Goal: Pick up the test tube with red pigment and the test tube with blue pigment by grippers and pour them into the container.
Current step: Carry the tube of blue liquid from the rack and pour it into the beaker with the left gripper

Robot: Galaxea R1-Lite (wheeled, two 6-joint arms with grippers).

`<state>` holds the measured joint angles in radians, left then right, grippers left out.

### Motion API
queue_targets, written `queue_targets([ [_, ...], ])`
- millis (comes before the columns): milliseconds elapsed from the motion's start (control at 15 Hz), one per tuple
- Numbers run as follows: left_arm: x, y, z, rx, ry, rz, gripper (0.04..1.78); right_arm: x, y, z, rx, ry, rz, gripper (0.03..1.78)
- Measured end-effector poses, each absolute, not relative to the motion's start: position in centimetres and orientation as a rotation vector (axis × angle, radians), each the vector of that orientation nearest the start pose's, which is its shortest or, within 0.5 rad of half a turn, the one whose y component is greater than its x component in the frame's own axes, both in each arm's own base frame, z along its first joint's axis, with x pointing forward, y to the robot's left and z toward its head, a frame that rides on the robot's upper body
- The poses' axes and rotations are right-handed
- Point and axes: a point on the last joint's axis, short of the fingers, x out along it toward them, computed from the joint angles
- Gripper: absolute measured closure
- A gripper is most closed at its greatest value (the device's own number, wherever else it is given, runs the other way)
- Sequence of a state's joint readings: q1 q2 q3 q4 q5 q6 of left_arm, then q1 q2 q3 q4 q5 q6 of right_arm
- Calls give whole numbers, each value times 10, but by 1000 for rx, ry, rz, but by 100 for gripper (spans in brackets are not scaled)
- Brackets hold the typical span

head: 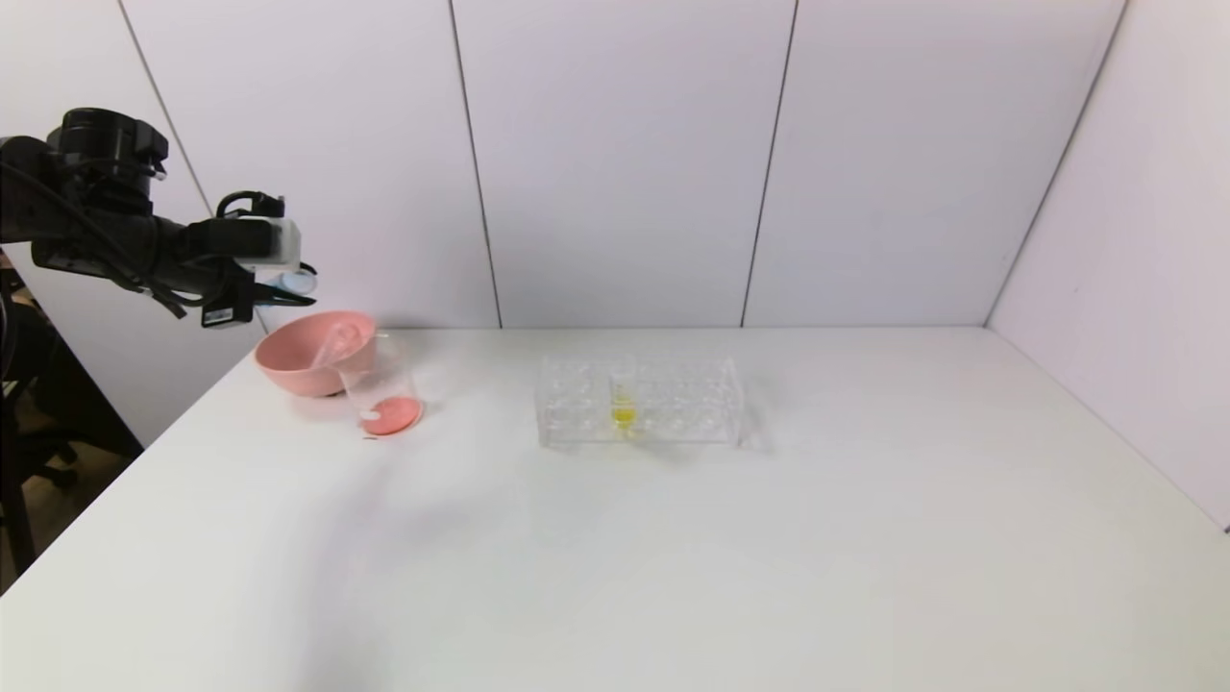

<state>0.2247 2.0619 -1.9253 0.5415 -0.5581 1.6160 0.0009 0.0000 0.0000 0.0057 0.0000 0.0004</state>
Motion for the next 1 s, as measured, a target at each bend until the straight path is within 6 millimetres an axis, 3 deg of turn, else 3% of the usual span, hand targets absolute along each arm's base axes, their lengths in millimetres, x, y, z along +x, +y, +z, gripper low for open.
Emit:
queue_targets([
  [1000, 385, 71, 250, 1234, 396, -790, 137, -23, 0, 75, 0, 6, 1, 4],
])
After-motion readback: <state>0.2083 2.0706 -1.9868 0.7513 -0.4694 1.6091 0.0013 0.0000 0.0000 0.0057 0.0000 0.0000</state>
